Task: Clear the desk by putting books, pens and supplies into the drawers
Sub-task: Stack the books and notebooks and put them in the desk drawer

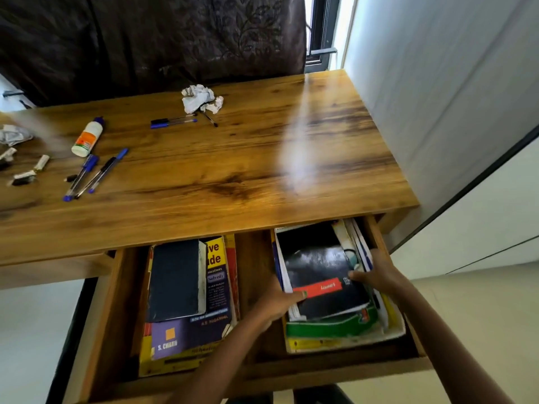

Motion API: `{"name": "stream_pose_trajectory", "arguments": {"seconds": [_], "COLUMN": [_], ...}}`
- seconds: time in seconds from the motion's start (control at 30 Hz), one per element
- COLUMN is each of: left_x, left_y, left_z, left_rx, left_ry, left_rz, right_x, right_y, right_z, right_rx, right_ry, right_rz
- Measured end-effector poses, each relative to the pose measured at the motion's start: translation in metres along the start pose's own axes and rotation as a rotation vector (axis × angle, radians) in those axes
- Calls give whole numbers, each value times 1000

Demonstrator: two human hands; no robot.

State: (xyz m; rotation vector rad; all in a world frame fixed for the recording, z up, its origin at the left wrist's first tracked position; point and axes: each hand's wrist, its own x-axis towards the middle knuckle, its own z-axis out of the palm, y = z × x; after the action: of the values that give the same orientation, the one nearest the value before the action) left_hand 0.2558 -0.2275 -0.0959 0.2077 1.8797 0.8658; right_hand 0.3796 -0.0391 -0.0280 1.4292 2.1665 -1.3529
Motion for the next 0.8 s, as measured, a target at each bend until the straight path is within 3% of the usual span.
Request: {"name": "stream_pose_trajectory", "arguments": {"seconds": [0.17, 0.33, 0.43, 0.5, 0.8], "left_x": [-6, -9, -4, -2, 1], "left_y": [20, 19, 24, 31, 28], "left_z": [3, -14, -17, -13, -4], "left_rx": [51, 106, -3, -51, -3], "left_ry": [56, 185, 181, 113, 30], "left_rz": [58, 67, 72, 59, 30], "right_x": [0, -12, -14, -12, -1], "right_y": [-7, -2, -9, -11, 4], "right_z": [20, 43, 62, 71, 57], "right_rx": [-241, -508, -700, -789, -696], "right_ry": [34, 227, 122, 19, 9], "right_rz": [23, -199, -340, -331, -288]}}
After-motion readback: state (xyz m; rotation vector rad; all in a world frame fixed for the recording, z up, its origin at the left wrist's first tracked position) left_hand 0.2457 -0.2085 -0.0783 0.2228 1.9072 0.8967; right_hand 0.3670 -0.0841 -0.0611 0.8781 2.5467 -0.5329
